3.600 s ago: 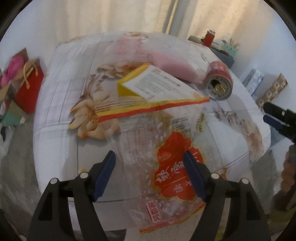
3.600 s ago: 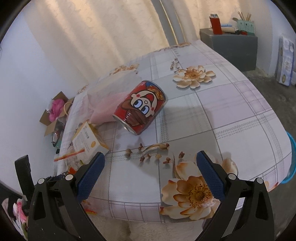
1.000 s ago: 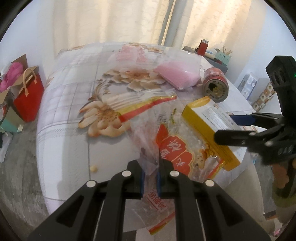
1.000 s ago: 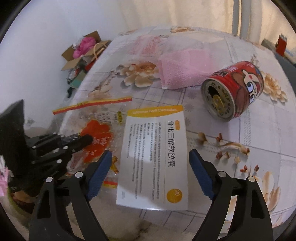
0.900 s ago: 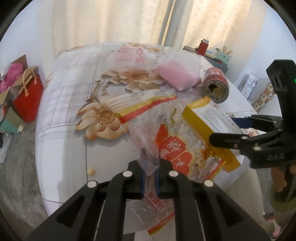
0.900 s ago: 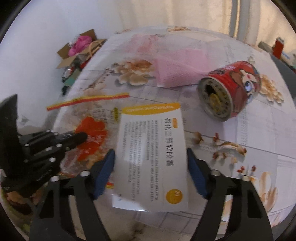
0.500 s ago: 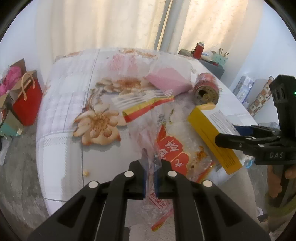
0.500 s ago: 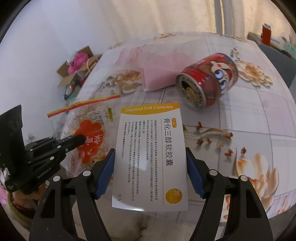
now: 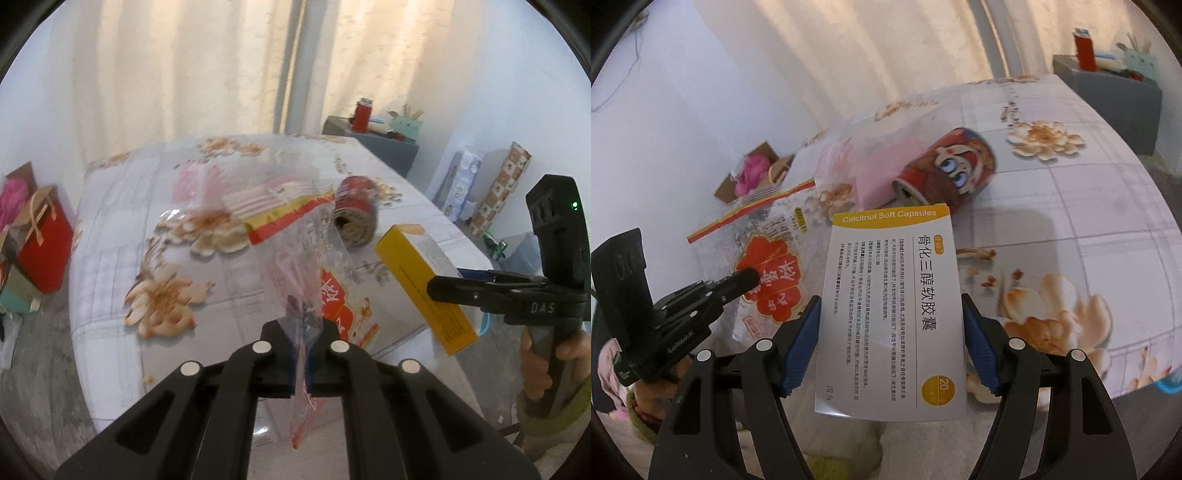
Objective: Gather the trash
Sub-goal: 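Carry the bag and box in both tools toward the blue wastebasket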
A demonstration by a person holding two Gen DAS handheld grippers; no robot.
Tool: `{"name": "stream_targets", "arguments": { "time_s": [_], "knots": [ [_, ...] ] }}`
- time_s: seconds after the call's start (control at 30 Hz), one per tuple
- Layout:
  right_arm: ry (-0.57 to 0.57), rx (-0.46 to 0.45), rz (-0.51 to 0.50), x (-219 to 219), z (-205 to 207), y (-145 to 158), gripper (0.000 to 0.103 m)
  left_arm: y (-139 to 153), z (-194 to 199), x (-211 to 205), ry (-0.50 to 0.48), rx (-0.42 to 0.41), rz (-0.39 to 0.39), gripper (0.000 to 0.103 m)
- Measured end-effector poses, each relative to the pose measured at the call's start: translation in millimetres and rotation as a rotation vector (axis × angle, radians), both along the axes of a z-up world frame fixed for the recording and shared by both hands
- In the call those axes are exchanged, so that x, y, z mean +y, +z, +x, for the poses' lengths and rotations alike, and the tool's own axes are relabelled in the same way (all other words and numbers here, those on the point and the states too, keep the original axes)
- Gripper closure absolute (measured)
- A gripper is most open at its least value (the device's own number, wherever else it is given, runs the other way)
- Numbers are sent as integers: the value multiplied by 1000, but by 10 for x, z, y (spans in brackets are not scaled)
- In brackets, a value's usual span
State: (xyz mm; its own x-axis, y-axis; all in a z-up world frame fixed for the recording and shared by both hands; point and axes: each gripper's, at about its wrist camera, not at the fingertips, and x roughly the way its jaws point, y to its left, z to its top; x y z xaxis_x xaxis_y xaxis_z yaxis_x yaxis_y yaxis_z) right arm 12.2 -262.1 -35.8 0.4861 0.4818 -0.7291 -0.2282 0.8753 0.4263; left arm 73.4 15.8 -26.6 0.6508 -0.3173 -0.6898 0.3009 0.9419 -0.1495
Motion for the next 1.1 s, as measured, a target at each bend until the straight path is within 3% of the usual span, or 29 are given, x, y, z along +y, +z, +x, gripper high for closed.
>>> {"name": "stream_targets", "arguments": {
  "time_s": [0.43,0.7,0.97,1.1],
  "knots": [
    [-141,-45,60,-690,-260,111,35,255,94,-722,-169,-53,21,101],
    [-304,-70,76,-1413,-583,155,35,366,236,-1570,-353,-80,25,101],
    [-510,-77,86,-2357,-916,78,35,274,552,-2693,-583,38,-21,101],
    [-608,-59,90,-2838,-1026,-47,35,106,699,-3418,-678,118,-6,101]
  ]
}}
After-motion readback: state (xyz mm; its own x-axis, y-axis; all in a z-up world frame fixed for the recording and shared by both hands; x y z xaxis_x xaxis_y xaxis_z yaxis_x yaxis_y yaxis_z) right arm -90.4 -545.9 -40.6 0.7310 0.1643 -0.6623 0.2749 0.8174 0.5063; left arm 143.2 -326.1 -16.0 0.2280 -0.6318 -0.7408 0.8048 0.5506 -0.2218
